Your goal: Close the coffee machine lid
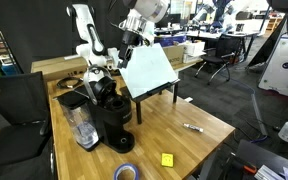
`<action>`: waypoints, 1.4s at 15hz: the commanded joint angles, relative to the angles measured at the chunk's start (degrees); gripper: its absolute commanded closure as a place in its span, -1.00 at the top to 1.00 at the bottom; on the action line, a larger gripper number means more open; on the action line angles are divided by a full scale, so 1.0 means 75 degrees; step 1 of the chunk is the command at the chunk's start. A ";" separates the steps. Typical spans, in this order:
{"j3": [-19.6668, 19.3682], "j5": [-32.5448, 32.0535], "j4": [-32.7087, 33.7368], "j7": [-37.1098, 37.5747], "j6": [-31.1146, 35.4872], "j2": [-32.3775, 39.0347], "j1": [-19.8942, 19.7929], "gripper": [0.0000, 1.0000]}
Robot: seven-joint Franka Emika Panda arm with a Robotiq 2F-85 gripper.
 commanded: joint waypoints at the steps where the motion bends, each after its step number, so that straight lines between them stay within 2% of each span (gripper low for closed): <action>1: 0.0336 0.0032 0.0727 -0.0436 -0.0272 0.0482 -0.0253 1.00; 9: 0.0690 0.0260 0.1097 -0.0947 0.0131 0.0638 -0.0358 1.00; 15: 0.0879 0.0498 0.0952 -0.0910 0.1599 0.0535 -0.0221 1.00; 21: 0.1119 0.0392 0.0268 -0.1068 0.3145 0.0512 -0.0084 1.00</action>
